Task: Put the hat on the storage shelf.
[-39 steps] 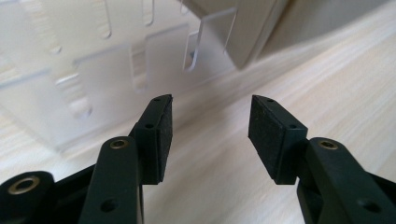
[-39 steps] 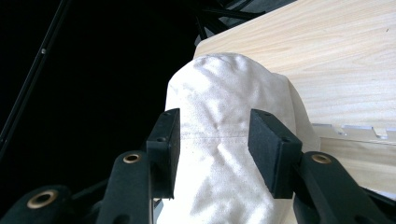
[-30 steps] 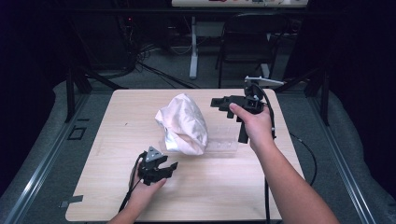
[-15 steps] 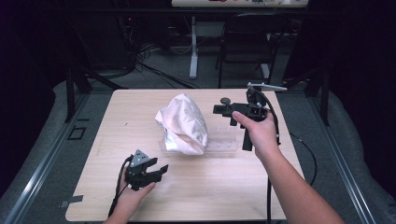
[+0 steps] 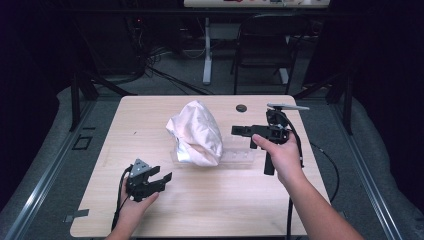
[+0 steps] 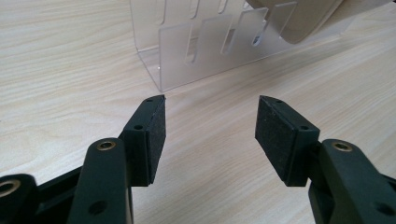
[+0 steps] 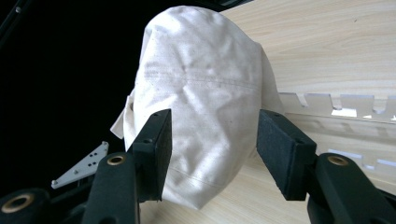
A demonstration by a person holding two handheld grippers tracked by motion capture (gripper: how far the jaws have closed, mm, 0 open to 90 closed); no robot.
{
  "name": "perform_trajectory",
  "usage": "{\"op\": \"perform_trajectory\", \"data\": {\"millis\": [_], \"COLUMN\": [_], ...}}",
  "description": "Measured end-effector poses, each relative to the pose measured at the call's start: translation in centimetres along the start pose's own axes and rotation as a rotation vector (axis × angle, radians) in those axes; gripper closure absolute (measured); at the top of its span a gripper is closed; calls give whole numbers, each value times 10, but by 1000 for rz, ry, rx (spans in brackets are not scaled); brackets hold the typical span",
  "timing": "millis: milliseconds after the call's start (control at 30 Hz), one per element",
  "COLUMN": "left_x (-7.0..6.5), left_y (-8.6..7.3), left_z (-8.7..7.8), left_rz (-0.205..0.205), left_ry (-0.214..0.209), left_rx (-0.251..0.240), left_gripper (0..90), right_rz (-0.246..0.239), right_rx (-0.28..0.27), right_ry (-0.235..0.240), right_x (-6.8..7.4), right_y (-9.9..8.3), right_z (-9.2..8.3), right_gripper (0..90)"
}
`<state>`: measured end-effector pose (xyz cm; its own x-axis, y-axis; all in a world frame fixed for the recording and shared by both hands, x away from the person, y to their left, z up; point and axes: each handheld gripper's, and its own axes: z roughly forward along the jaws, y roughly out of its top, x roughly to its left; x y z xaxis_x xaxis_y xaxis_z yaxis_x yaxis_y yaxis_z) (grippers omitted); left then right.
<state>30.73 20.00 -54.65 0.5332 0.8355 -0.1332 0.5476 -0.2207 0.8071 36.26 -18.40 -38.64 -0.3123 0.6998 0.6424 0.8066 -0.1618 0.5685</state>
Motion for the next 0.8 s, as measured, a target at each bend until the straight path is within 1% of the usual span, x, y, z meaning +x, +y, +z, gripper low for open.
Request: {"op": "perform_trajectory", "data": {"millis": [67, 167, 200, 267, 300, 367, 467, 533, 567, 667, 700, 800], "left_x": [2, 4, 5, 7, 8, 9, 10, 10, 11, 12, 12, 12], "left_y": [0, 0, 0, -1, -1, -1, 0, 0, 1, 0, 0, 0], "left_z": [0, 0, 0, -1, -1, -1, -2, -3, -4, -4, -4, -3], "left_rz": [3, 5, 5, -6, -4, -10, -11, -21, -19, -22, -21, -22], "left_ry": [4, 14, 16, 17, 21, 20, 19, 22, 22, 24, 26, 21], "left_rx": [5, 0, -3, 1, 4, -5, -3, -9, -12, -4, -4, -2], "left_gripper": [434, 434, 434, 433, 432, 432, 432, 431, 431, 430, 430, 430], "right_rz": [-6, -15, -24, -36, -44, -55, -82, -105, -114, -134, -143, -156], "right_rx": [-5, -19, -22, -30, -31, -32, -41, -48, -50, -42, -24, -16], "right_ry": [0, 11, 12, 10, 12, 12, 25, 24, 26, 37, 39, 47], "right_x": [-2, -5, -6, -8, -9, -11, -11, -10, -9, -8, -7, -6], "right_y": [-3, -7, -9, -12, -14, -18, -24, -28, -30, -36, -38, -43], "right_z": [-1, -4, -6, -7, -8, -10, -13, -15, -15, -17, -17, -17], "right_gripper": [458, 459, 459, 457, 455, 452, 444, 441, 439, 433, 433, 432]}}
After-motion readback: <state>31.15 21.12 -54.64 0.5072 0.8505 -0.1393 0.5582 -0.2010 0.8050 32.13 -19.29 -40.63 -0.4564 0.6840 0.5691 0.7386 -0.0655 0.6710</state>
